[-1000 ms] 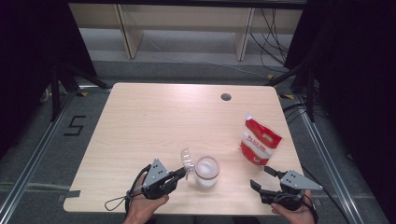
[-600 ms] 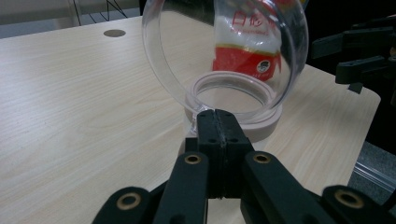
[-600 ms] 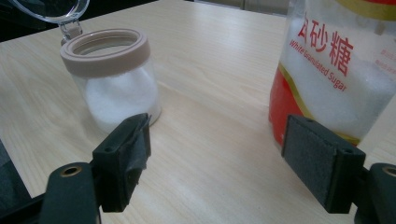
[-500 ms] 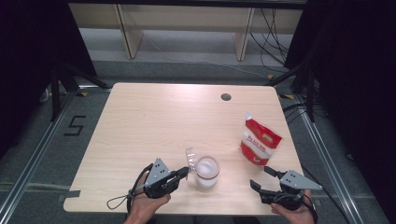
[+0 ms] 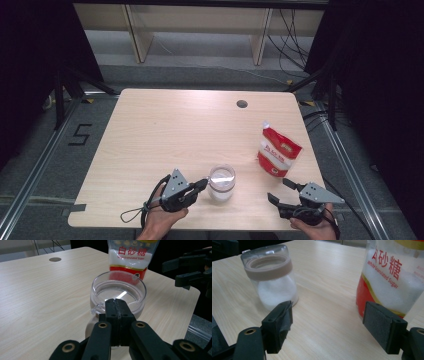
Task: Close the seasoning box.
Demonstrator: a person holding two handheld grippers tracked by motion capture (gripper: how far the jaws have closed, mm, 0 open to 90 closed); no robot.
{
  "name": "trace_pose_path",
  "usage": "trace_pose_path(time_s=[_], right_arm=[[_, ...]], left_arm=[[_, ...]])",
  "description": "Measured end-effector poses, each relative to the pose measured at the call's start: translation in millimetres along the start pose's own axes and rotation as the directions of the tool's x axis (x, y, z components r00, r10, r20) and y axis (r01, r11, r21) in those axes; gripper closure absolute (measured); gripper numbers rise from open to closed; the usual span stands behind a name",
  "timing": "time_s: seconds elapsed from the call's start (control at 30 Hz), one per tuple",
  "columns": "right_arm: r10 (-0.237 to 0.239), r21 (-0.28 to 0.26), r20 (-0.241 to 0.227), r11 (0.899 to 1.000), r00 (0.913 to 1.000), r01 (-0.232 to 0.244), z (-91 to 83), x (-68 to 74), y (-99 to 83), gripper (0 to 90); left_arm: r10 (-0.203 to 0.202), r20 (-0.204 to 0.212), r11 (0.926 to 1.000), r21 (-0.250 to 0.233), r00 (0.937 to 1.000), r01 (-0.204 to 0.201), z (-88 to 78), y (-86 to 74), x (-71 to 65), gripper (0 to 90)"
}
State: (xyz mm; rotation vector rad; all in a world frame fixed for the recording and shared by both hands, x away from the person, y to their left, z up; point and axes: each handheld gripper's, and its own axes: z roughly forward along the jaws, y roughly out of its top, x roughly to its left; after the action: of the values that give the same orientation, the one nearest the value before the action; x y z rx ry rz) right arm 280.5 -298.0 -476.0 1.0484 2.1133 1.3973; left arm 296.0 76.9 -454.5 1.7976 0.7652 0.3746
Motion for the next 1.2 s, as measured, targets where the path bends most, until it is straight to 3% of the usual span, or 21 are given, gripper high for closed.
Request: trace_pose_path(time_s=[0.2,0.27,0.3,0.33,0.43,0.5,0.6,0.63,0.67,0.7,0.83,1.0,1.07,1.2], right_arm=[[0.007,0.000,-0.002,1.000,1.0000,-0.007,-0.4,0.2,-0.1,24.7],[0.007,-0.002,-0.003,1.000,1.0000,-0.007,-0.4,0.0,-0.1,24.7],[-0.028,-0.019,0.007,0.999,0.9996,0.028,-0.1,-2.3,0.2,24.7],[-0.015,-0.017,0.007,1.000,0.9999,0.015,-0.6,-1.3,0.1,24.7],[-0.030,-0.025,0.012,0.999,0.9995,0.030,0.4,-3.5,0.1,24.6],[-0.010,-0.022,0.009,1.000,0.9999,0.010,0.4,-3.1,-0.1,24.5],[-0.007,-0.024,-0.003,1.000,1.0000,0.006,1.2,-2.4,0.0,24.0],[0.022,-0.011,-0.015,1.000,0.9996,-0.022,1.0,0.6,-0.3,23.7],[0.021,0.000,-0.025,1.000,0.9995,-0.021,0.8,0.9,0.1,23.5],[-0.011,-0.016,-0.019,1.000,0.9998,0.011,2.8,-0.4,-0.3,22.9],[-0.015,-0.021,-0.033,1.000,0.9994,0.015,4.6,-0.9,-0.8,22.3],[-0.015,-0.013,-0.028,1.000,0.9995,0.014,4.2,-1.3,-1.0,22.1],[-0.006,-0.013,-0.041,1.000,0.9992,0.006,5.2,-0.6,-1.3,22.0],[-0.006,-0.007,-0.033,1.000,0.9994,0.006,4.1,0.4,-0.9,21.7]], left_arm=[[-0.020,0.029,0.9998,-0.005,0.9994,0.020,3.5,3.2,-2.1,84.9],[-0.046,0.042,0.9989,0.001,0.9981,0.046,4.3,2.8,-2.8,83.7],[-0.082,0.064,0.9966,0.013,0.9946,0.081,3.6,1.8,-3.8,81.7],[-0.090,0.075,0.9959,0.012,0.9931,0.090,3.1,1.2,-4.6,80.4],[-0.078,0.084,0.9969,0.018,0.9934,0.077,1.1,0.6,-6.3,76.7],[-0.079,0.103,0.9968,0.019,0.9915,0.078,0.2,-0.5,-6.5,70.0],[-0.083,0.100,0.9964,0.026,0.9915,0.081,-2.4,-2.3,-5.4,59.6],[-0.095,0.097,0.9954,0.023,0.9908,0.093,-3.1,-3.2,-5.0,59.6],[-0.091,0.103,0.9958,0.014,0.9905,0.090,-3.3,-4.1,-3.9,57.1],[-0.090,0.099,0.9958,0.024,0.9910,0.088,-5.5,-5.2,-1.8,51.6],[-0.108,0.079,0.9939,0.028,0.9910,0.106,-8.9,-6.3,-0.5,45.6],[-0.090,0.071,0.9951,0.047,0.9934,0.087,-13.4,-8.3,-0.1,37.4],[-0.082,0.089,0.9958,0.049,0.9927,0.078,-14.5,-8.9,1.4,32.9],[-0.075,0.072,0.9956,0.061,0.9946,0.070,-18.2,-10.7,2.2,28.5]])
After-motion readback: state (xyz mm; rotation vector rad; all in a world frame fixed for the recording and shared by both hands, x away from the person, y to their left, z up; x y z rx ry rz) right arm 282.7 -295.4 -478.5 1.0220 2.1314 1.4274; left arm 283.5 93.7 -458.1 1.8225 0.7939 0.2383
